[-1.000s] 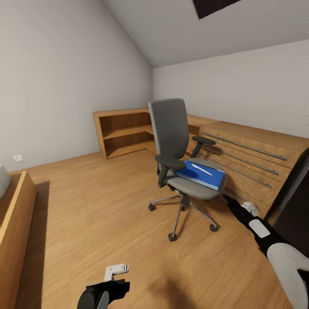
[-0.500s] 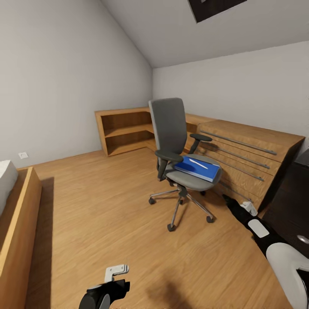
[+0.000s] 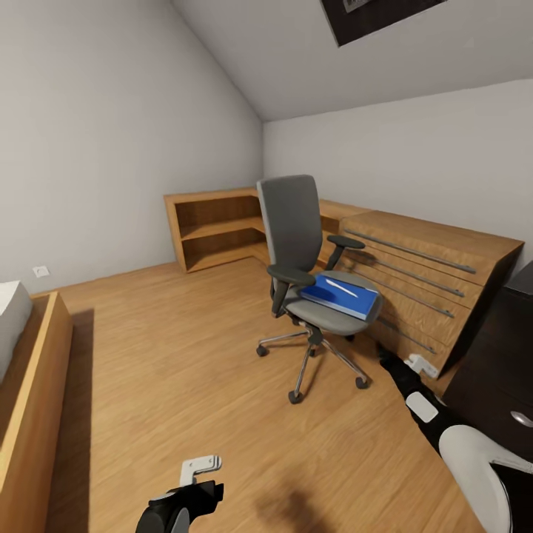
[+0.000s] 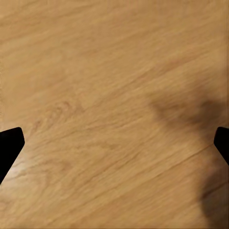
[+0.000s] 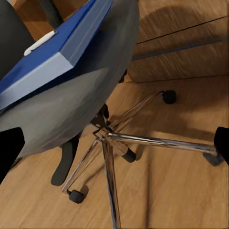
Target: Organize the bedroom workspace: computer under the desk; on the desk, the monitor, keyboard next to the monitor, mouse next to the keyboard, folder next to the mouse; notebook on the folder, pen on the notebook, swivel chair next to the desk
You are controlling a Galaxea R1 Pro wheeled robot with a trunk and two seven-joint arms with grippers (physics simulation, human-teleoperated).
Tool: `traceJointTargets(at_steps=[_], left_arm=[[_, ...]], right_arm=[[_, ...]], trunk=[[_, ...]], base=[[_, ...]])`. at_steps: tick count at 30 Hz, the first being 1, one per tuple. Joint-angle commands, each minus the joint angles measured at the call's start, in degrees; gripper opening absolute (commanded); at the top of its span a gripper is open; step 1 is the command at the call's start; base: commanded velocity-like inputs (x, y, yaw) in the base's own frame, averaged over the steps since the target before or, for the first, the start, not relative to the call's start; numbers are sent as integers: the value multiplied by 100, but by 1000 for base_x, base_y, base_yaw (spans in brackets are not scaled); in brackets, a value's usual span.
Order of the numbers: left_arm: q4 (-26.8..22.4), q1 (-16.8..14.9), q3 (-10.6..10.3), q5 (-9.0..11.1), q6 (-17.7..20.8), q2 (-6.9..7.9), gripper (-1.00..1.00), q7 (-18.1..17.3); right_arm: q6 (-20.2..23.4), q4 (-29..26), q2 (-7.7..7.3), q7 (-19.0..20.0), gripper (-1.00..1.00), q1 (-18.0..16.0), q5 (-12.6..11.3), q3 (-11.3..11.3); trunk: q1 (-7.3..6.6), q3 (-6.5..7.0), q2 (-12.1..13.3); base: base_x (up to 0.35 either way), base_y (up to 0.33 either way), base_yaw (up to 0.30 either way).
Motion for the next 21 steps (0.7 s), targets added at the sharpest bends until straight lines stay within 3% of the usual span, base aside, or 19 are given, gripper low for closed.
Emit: traceJointTargets(at_steps=[1,10,16,21], left_arm=[[-3,-3,-9,61,19,1,100,53],[92,-5,-24,59,6,-68,100,62],[433,-6,-30,50,-214,-114,100,60],[974,-5,-27,43,-868,-125,100,56]], right_arm=[[-116,73,12,42,100,-5,-23,2],[-1543,949,200,-26,100,2,375,-1],[-1861,1105,254,-261,100,241,471,3],[-2033,1136,350,-721,100,532,581,6]], trunk=[[-24,13,39],[-221,175,400],[-353,282,641],[-463,372,841]], base=[[0,0,0],[0,0,0],[0,0,0],[0,0,0]])
